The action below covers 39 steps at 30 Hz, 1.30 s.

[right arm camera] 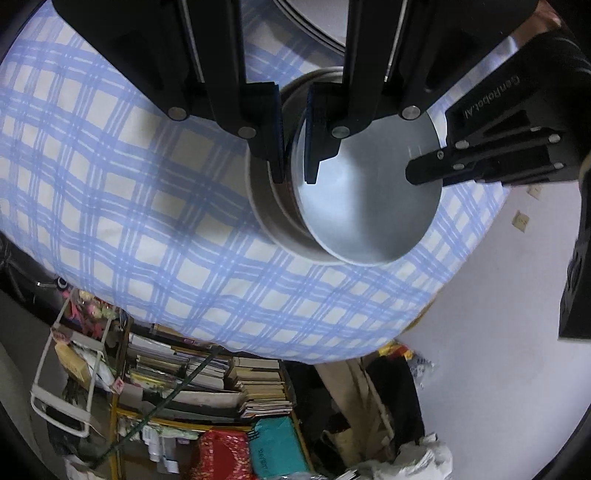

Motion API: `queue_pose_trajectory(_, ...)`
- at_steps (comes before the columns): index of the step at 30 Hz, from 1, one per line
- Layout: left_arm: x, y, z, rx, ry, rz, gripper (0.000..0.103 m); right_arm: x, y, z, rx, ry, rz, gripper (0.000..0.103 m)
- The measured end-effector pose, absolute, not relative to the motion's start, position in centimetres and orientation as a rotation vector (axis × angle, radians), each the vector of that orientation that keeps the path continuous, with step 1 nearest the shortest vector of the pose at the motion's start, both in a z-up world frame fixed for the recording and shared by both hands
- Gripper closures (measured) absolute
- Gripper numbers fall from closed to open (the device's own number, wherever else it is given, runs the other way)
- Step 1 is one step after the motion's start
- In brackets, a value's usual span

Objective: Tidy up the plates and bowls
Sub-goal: 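Carry the red-patterned bowl with both tools over the nested white bowls, then lower the red-patterned bowl with both tools into the nested white bowls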

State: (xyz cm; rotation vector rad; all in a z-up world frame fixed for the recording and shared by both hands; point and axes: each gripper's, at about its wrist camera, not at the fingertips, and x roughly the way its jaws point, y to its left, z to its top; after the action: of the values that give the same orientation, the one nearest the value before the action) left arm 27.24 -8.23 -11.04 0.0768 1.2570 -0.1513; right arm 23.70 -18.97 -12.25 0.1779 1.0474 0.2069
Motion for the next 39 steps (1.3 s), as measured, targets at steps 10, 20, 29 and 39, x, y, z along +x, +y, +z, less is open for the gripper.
queue_pose_trajectory(10,27.0,-8.3,-10.7,0.091,1.245,-0.149,0.094,23.1,-17.9,-11.5,0.05,1.02,0.196,0.092)
queue_pose_trajectory(20,26.4,-8.6,-10.7,0.106,1.25,-0.144,0.092,21.9,-17.4,-11.1,-0.065,0.998,0.137,0.089)
queue_pose_trajectory(29,26.4,-8.8,-10.2,0.143,1.223,-0.133,0.087,21.5,-20.5,-10.9,0.114,0.984,0.189,0.086)
queue_pose_trajectory(39,27.6,-6.1,-9.3,0.032,1.215,-0.16,0.067,22.5,-24.6,-11.0,0.285,1.031,0.165,0.038)
